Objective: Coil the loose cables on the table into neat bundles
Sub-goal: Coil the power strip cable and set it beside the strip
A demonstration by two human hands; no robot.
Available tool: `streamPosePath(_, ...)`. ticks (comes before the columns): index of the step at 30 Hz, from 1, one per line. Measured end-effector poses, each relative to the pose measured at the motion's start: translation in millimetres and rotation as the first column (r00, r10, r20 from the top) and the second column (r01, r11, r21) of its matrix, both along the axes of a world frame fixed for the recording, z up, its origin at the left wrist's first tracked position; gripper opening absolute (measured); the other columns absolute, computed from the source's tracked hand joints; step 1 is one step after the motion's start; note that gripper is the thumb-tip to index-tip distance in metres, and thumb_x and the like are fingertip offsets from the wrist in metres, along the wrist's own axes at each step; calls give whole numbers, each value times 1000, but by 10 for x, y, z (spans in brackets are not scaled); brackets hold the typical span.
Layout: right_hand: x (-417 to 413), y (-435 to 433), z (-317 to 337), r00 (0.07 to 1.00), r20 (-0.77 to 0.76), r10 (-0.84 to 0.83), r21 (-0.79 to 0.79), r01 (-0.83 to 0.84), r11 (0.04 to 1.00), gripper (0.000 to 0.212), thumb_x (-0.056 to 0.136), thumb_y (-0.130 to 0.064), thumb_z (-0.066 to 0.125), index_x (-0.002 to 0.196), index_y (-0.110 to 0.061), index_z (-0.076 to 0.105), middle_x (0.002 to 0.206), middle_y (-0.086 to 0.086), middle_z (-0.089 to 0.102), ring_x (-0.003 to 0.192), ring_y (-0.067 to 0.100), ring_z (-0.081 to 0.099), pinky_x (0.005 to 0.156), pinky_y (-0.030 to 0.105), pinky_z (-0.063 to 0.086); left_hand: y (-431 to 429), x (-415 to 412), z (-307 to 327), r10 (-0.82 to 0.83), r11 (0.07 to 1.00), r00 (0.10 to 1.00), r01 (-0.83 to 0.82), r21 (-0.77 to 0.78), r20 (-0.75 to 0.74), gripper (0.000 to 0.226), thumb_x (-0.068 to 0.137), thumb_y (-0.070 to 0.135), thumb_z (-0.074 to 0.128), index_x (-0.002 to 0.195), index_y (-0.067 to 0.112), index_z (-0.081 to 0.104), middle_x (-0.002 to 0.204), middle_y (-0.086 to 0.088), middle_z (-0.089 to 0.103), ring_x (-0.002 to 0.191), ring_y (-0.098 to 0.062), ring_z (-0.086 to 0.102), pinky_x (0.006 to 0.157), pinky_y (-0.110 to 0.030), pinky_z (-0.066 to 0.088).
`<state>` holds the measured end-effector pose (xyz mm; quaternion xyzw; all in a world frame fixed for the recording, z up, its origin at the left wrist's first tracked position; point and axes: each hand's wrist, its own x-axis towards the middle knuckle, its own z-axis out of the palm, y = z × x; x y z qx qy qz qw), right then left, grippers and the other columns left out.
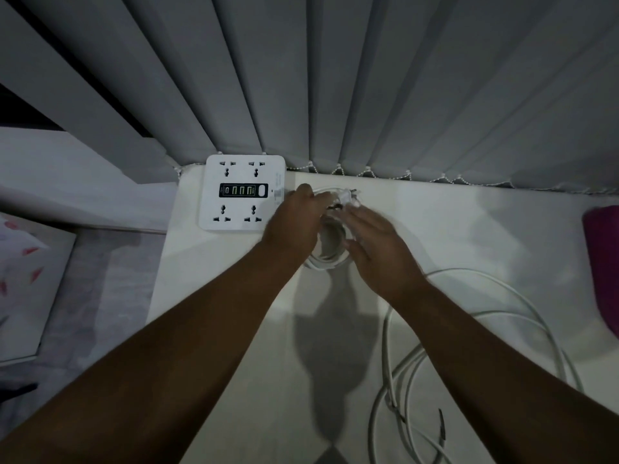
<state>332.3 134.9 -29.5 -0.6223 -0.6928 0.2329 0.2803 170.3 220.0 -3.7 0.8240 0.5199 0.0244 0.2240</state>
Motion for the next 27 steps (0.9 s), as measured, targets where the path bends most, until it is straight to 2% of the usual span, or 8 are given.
streamPosePath(3,-44,-59,-66,998,57,10,-24,-9,1000,34,94,-5,63,127,-9,69,138,7,63,127,25,60,110,28,39,-151,-91,-21,95,991,987,-106,82,127,39,87,7,70,126,9,64,119,-17,59,114,-33,54,97,-35,44)
streamPosePath(7,-68,-97,-136,997,72,-31,-57,35,998,40,97,-12,61,136,-18,63,143,0,60,129,15,58,107,27,43,-632,-212,-97,106,986,977,-127,108,186,54,94,14,63,145,2,49,146,-18,51,136,-33,45,116,-37,34)
streamPosePath(11,-88,-78,-163,991,132,-32,-13,34,999,44,94,-13,65,138,-16,61,137,1,64,117,20,67,100,32,52,-1000,-225,-294,46,995,996,-39,92,-78,70,103,40,32,160,6,13,170,-12,7,157,-26,2,126,-43,4)
streamPosePath(13,-81,-48,-154,977,208,-36,35,29,999,42,93,-18,67,135,-14,64,132,3,67,106,23,72,91,37,58,-954,-219,-342,60,987,979,-29,160,-193,72,102,45,22,160,4,11,170,-13,7,157,-27,-1,126,-45,-3)
streamPosePath(17,-110,-70,-139,924,380,-51,15,49,999,48,97,-36,58,140,-15,59,139,4,63,110,22,70,89,38,52,-697,-243,-359,29,979,972,19,203,-231,72,101,44,26,159,2,14,169,-15,12,157,-28,3,126,-46,-5)
streamPosePath(20,-151,-101,-176,886,462,-35,-16,48,999,56,97,-37,58,146,-10,52,147,9,56,130,26,56,106,42,41,-580,-265,-335,-6,976,968,60,210,-249,73,100,42,29,159,2,17,168,-15,15,157,-29,6,126,-46,-3)
streamPosePath(23,-202,-102,-212,928,371,-31,-60,57,997,57,99,-31,57,148,-4,46,152,16,48,144,31,41,120,44,30,-514,-260,-327,-11,977,968,64,204,-249,73,100,43,29,159,3,18,168,-15,15,157,-28,7,126,-47,1)
streamPosePath(27,-277,-134,-235,957,274,-91,-102,124,987,61,99,-38,56,150,-7,44,155,10,46,144,23,42,114,31,31,-487,-293,-351,-35,978,971,82,190,-237,71,102,44,27,159,4,17,168,-14,14,157,-28,6,126,-47,1)
